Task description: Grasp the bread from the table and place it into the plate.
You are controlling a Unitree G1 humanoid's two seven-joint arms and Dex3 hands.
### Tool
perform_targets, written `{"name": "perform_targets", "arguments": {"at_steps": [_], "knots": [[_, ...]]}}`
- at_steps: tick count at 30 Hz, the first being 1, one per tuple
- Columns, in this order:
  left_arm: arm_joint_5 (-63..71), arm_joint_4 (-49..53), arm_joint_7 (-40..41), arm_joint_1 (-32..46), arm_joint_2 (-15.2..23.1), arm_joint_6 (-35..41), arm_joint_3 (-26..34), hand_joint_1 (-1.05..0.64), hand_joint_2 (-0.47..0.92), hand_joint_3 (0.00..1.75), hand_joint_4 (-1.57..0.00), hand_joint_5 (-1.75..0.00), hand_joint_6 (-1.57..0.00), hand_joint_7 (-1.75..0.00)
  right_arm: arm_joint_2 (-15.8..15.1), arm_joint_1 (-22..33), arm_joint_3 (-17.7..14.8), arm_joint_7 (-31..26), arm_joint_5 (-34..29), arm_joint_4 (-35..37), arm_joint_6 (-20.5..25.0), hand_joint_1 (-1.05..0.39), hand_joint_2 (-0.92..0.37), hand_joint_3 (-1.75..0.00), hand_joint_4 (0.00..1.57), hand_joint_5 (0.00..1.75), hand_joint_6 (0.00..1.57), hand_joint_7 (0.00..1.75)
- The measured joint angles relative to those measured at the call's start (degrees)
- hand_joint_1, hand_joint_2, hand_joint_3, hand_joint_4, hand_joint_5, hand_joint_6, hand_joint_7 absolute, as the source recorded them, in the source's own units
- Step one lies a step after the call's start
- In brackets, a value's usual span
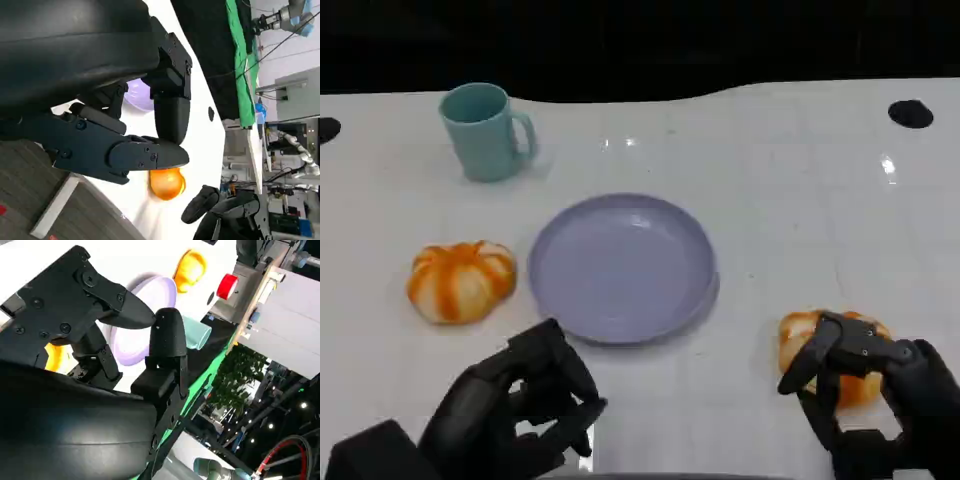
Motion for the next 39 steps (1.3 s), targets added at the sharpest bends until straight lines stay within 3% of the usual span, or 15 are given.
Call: {"name": "perform_targets", "arguments": {"at_steps": [26, 35, 36, 39], "knots": [[0.15, -0.01, 0.01, -0.01, 0.0, 0.01, -0.01, -0.55, 0.92, 0.36, -0.71, -1.75, -0.49, -1.75, 0.02, -0.01, 0.01, 0.07, 0.68, -0.03, 0.11, -0.19, -0.39, -1.24, 0.84, 1.7, 0.8, 1.26], [0.19, 0.0, 0.01, -0.06, 0.0, 0.02, -0.02, -0.54, 0.92, 0.36, -0.7, -1.75, -0.49, -1.75, 0.22, -0.83, -0.76, 1.27, 4.86, -1.78, 3.46, -0.26, -0.46, -0.99, 0.49, 1.36, 0.49, 1.02], [0.19, 0.0, 0.0, -0.07, 0.0, 0.02, -0.02, -0.55, 0.92, 0.36, -0.7, -1.75, -0.48, -1.75, -0.59, -0.95, -0.95, 1.8, 4.33, -2.75, 4.51, -0.3, -0.51, -0.87, 0.4, 1.25, 0.4, 0.93], [0.15, 0.04, 0.0, -0.11, 0.01, 0.01, 0.02, -0.55, 0.92, 0.36, -0.7, -1.75, -0.48, -1.75, -5.92, -1.64, -2.25, 3.71, -2.02, -8.09, 9.68, -0.34, -0.63, -0.59, 0.3, 1.08, 0.35, 0.72]]}}
